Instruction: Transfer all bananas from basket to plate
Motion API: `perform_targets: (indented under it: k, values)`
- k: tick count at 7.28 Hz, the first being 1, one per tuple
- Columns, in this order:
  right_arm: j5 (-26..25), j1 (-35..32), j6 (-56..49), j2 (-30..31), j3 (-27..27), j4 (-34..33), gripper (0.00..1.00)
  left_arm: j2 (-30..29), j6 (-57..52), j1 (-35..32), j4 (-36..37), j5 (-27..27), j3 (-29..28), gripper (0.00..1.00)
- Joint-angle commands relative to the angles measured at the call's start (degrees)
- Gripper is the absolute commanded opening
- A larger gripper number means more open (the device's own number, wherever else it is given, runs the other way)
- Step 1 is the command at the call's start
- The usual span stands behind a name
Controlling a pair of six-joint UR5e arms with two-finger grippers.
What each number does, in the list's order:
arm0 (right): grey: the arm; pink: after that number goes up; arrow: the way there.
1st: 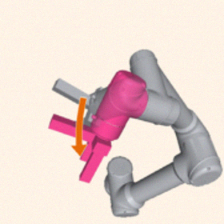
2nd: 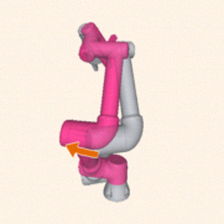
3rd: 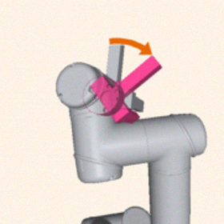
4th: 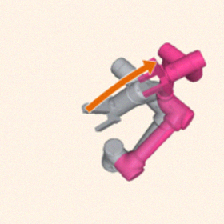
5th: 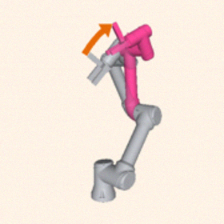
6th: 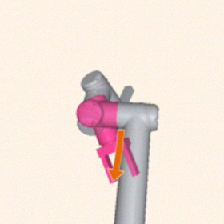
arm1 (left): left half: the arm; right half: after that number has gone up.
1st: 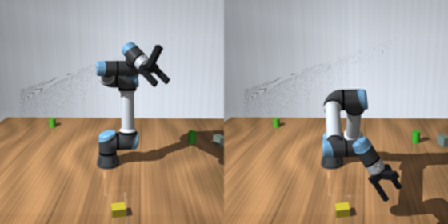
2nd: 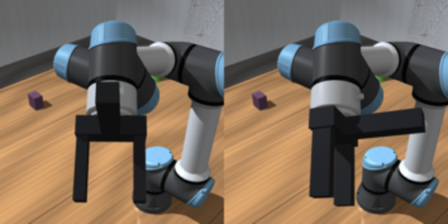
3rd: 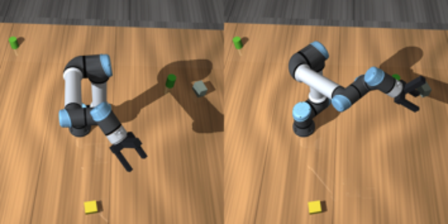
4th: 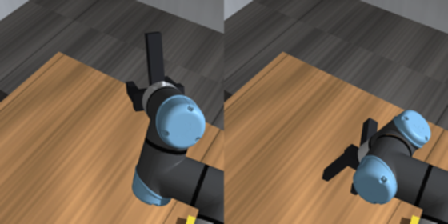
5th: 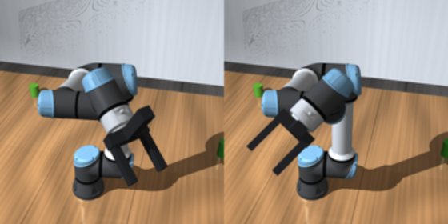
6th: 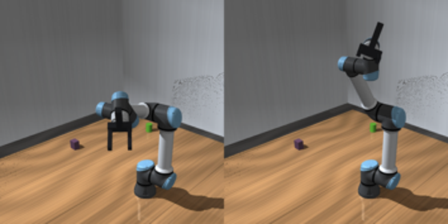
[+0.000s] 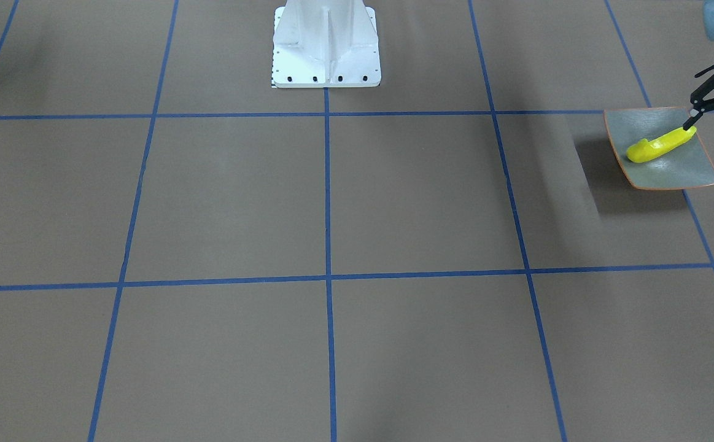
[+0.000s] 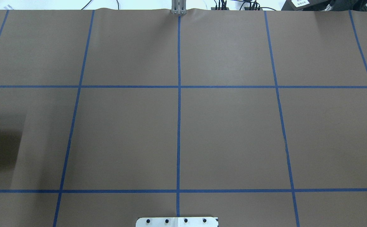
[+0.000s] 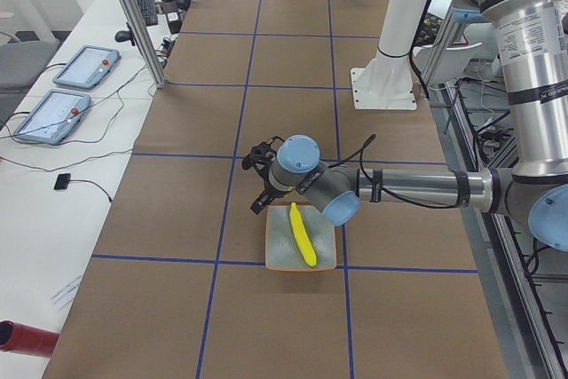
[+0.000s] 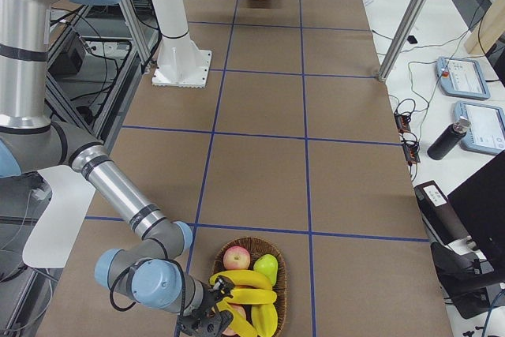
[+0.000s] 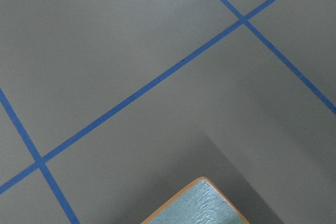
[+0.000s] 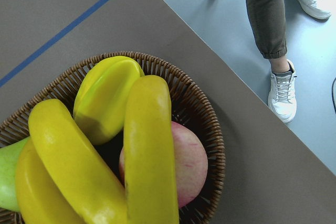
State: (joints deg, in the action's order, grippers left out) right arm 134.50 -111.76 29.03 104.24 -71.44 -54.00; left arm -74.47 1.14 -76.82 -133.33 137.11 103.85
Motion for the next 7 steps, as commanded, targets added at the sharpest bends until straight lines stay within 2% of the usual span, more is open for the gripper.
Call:
perform_targets:
  k: [1,6,7]
  values:
    - [-0.20,1.97,1.38,-0.44,0.42,0.48,0.99,-0.33,0.00,0.00,0.00,0.00,0.12,1.00]
    - [0.24,2.60,1.20,0.17,4.55,0.56,0.95,-0.33,0.00,-0.53,0.09,-0.09,2.32,1.00]
    - [0.24,2.60,1.29,0.17,5.17,0.65,0.88,-0.33,0.00,-0.53,0.09,-0.09,2.32,1.00]
